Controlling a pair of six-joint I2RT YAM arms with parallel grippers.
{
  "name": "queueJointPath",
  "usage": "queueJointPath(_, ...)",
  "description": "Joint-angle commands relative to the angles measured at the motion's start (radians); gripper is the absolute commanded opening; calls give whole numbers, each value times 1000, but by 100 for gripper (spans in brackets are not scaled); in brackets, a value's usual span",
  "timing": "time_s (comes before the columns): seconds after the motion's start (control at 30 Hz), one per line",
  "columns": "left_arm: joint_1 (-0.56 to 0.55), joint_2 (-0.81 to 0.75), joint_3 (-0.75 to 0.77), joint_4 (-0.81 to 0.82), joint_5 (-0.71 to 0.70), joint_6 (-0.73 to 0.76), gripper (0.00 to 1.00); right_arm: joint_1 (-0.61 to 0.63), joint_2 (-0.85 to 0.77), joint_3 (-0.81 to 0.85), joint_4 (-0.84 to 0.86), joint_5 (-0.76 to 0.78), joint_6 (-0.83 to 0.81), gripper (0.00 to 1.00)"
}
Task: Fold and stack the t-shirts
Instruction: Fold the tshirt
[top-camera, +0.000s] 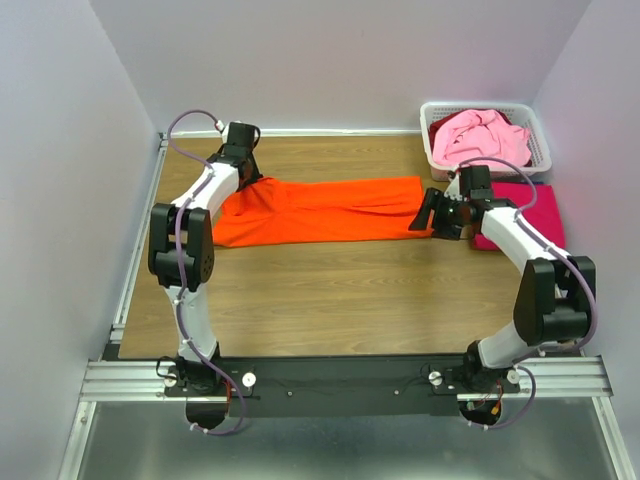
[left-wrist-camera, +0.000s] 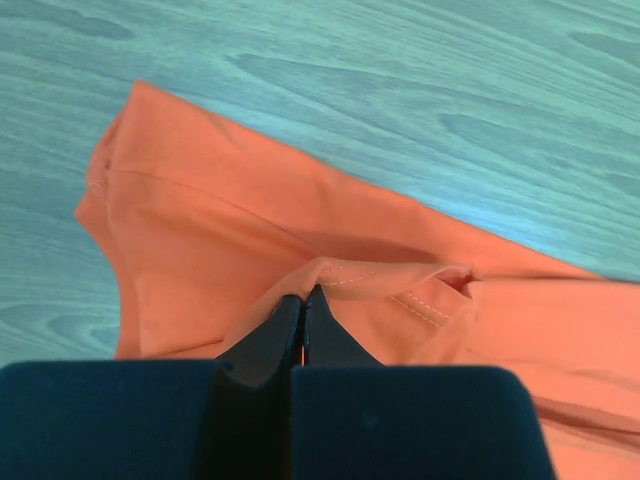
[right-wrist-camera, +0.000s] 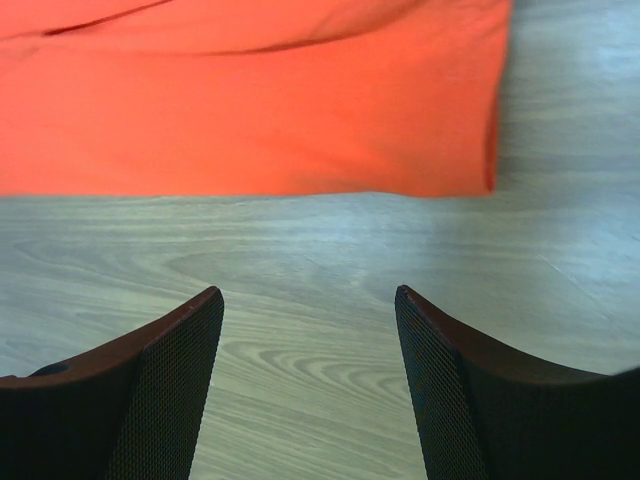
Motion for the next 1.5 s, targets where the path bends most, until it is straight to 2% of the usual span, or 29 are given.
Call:
queueJointPath(0.0, 8, 13, -26, 59, 27, -13, 0, 35, 47, 52, 61, -56, -7, 76)
queueJointPath(0.13, 13, 10, -43, 73, 48, -10, 4, 56, 103, 83, 106, -62, 4, 75)
queueJointPath(0.23, 18, -18, -58, 77, 50, -11, 24, 59, 138, 107, 121, -53, 12, 73)
queueJointPath(0.27, 18, -30, -64, 77, 48, -13, 32, 61, 144, 112, 123, -50, 10, 73)
queueJointPath(0.3, 19, -59, -75, 79, 47, -11, 46, 59, 149, 118, 123, -36, 12, 73)
queueJointPath(0.4, 31, -116, -118, 70, 41, -14, 61, 59, 149, 116, 127, 16, 24, 73)
queueJointPath(0.53, 53, -283, -257, 93, 53, -34, 61, 50, 150, 98, 153, 27, 33, 72)
queueJointPath(0.57, 59, -311, -330, 102, 65, -39, 61, 47, 152, 89, 164, 16, 47, 72)
queueJointPath(0.73, 108, -447, -527, 172, 98, -65, 53, 22, 166, 44, 250, -56, 97, 69)
queueJointPath(0.87, 151, -463, -602, 186, 116, -54, 50, 10, 176, 40, 288, -79, 111, 65)
queueJointPath(1.03, 208, -423, -618, 208, 130, -51, 45, -25, 208, 35, 337, -130, 137, 60)
queueJointPath(1.23, 254, -326, -630, 173, 137, -42, 27, -62, 262, -9, 397, -161, 185, 59)
queueJointPath(1.33, 278, -322, -664, 168, 144, -43, 22, -106, 308, -60, 442, -188, 216, 57)
queueJointPath(1.47, 315, -316, -707, 165, 160, -45, 20, -149, 351, -107, 453, -211, 260, 51)
